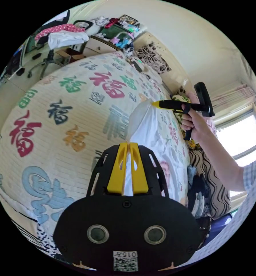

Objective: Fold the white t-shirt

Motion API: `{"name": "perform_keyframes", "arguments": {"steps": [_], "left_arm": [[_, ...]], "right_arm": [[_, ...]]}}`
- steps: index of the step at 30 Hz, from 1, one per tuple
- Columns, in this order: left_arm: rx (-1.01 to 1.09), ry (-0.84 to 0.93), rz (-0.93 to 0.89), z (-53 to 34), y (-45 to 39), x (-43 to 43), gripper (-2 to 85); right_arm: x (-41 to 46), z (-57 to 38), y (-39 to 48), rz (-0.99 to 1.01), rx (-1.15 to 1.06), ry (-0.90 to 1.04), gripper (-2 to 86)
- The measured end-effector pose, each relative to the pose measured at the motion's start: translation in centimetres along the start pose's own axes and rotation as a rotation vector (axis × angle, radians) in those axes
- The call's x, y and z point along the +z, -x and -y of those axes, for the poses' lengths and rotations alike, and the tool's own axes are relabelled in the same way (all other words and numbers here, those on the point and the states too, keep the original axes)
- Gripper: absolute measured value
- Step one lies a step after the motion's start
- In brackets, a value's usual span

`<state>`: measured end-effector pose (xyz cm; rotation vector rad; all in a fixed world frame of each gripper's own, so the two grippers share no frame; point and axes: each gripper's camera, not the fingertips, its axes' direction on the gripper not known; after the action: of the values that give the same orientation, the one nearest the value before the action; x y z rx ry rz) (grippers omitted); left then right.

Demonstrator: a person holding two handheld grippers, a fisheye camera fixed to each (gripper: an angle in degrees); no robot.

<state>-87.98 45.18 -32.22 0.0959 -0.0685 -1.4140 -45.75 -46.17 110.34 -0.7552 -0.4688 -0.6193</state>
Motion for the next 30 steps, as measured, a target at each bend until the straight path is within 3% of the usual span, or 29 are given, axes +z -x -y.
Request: {"name": "perform_keyframes", "arguments": {"steps": [13, 19, 22, 26, 28, 30], "left_arm": [[-0.082, 0.071, 0.124, 0.7, 2.8, 1.9, -0.3], [-0.086, 0.088, 0.131, 0.5, 1.6, 2.0, 0.6], [-0.106, 0.118, 0.133, 0.6, 1.1, 1.7, 2.6], [-0.031, 0.042, 0.231, 1.6, -1.4, -1.3, 6.3], [0.088, 0.013, 0.182, 3.5, -3.4, -1.6, 6.8], [0.257, 0.088, 0.02, 7.2, -6.5, 0.8, 7.5]], "right_arm": [[9.4, 8.3, 3.9, -0.093, -0.12, 0.203, -0.4], [10.2, 8.3, 6.4, -0.26, -0.223, 0.263, 1.1], [7.2, 7.1, 5.2, -0.247, -0.135, 0.194, 4.0], [-2.0, 0.1, 0.7, -0.013, -0.029, 0.005, 5.8], [-5.7, -4.7, -2.7, 0.0, 0.004, -0.028, 6.0], [-9.1, -12.0, -8.6, -0.145, 0.144, 0.021, 5.9]]}}
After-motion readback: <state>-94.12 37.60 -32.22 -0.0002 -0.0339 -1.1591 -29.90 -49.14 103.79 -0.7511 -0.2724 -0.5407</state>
